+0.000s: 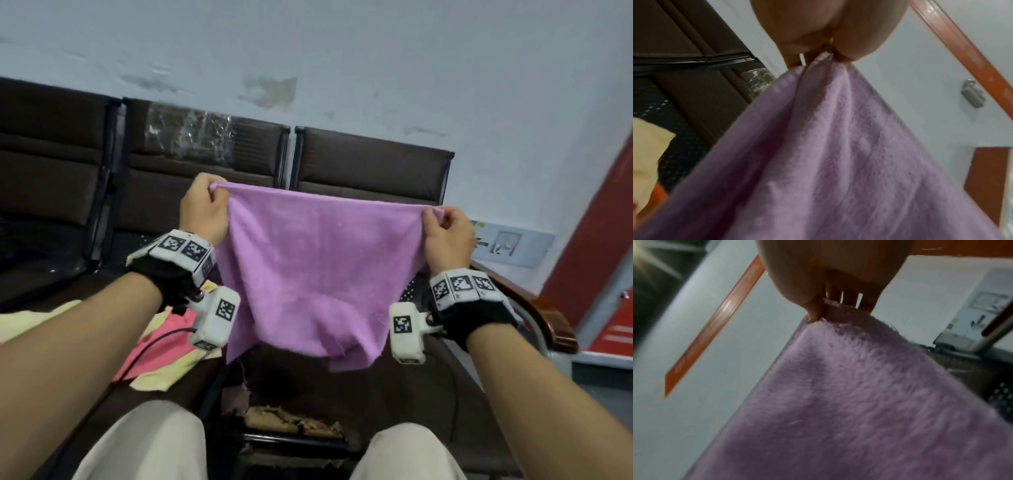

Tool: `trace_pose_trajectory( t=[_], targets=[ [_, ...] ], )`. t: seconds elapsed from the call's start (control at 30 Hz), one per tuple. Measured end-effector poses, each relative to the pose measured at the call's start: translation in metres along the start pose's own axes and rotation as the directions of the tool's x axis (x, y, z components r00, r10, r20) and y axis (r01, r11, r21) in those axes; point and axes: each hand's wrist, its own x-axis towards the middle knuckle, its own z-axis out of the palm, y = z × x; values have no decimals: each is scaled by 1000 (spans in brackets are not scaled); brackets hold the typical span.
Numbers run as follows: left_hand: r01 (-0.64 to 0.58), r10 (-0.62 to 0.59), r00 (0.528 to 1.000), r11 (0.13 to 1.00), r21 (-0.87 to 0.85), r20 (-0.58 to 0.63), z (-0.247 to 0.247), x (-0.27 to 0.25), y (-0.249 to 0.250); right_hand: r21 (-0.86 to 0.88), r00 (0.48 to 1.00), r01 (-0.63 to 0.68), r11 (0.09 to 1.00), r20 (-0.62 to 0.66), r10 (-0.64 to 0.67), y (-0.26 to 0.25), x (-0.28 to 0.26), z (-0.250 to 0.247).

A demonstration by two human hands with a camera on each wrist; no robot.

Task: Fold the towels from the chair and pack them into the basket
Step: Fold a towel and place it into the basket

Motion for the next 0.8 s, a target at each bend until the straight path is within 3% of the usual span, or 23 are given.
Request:
trace_pose_trajectory(
  t=[0.13,0.27,0.43,0.57,0.67,0.8],
  targets=[
    [82,-83,996,996,38,19,6,-1,-4,-149,998,16,989,68,-5,8,-2,0],
    [42,-44,995,999,27,87,22,-1,-15,-156,998,-61,986,9,63,20,10,4],
    [155,-146,977,987,-43,154,50,-4,-46,-143,983,-175,974,29,180,51,8,22],
    [352,-312,911,929,-115,269,79,-26,-77,41,909,-416,909,64,413,91,-18,44],
    [448,-383,861,883,-143,335,95,-49,-94,228,814,-581,781,170,556,109,-45,57],
    [587,-467,788,766,-262,400,111,-76,-103,216,736,-663,717,364,571,122,-76,69]
  ],
)
